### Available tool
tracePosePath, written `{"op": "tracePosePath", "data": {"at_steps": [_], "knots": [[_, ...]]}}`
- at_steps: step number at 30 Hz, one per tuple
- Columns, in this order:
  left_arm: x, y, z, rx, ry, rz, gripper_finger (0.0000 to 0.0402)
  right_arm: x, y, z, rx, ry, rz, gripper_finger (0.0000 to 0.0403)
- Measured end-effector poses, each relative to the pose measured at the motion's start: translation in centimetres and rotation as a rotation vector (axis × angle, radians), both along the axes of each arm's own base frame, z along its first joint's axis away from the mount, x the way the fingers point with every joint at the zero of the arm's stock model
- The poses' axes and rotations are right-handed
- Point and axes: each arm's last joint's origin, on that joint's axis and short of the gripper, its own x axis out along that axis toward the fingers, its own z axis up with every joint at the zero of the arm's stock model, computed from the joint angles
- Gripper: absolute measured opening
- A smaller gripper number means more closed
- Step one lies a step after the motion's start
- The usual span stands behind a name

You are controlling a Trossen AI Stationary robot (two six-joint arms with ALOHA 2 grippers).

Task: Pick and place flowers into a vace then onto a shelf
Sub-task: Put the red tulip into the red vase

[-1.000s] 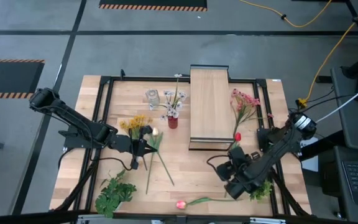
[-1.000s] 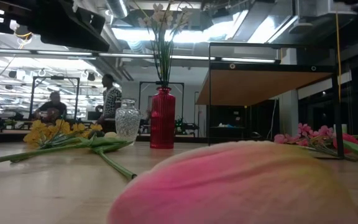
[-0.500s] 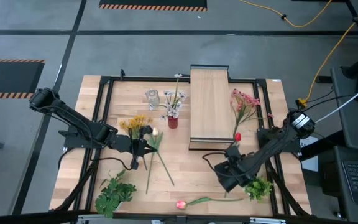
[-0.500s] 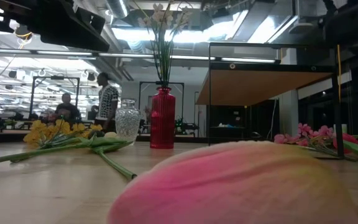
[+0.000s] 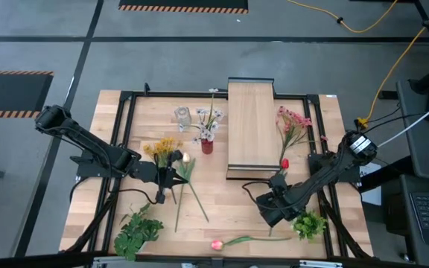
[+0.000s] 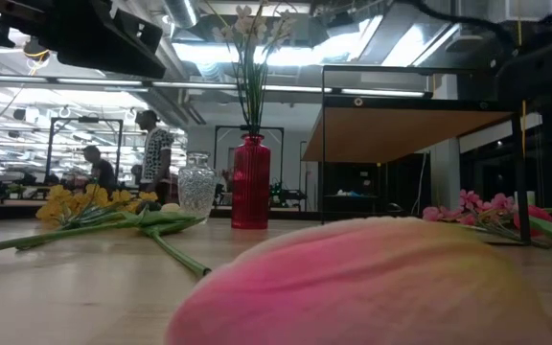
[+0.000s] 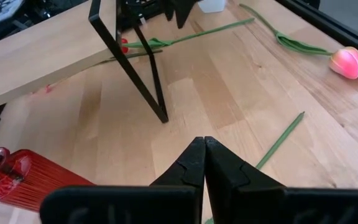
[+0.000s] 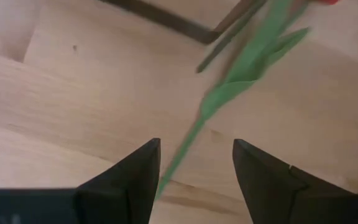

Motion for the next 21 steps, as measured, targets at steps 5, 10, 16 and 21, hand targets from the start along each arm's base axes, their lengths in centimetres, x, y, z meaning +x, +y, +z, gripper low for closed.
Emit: {"op": "tracePosePath", "data": {"at_steps": [5,10,16,21], "knots": [[0.0,0.0,0.0,0.000,0.000,0.000,0.0003,-0.7,-0.6,-1.6,-0.013,0.014,-0.008,0.0204],[0.0,0.0,0.0,-0.001,0.000,0.000,0.0003,-1.0,-0.8,-2.5,-0.005,-0.001,-0.026,0.0204],[0.0,0.0,0.0,-0.001,0.000,0.000,0.0004,-1.0,-0.8,-3.8,0.044,-0.062,-0.026,0.0204],[0.0,0.0,0.0,-0.001,0.000,0.000,0.0002,-1.3,-1.1,-4.3,0.040,-0.070,-0.029,0.0204]]}}
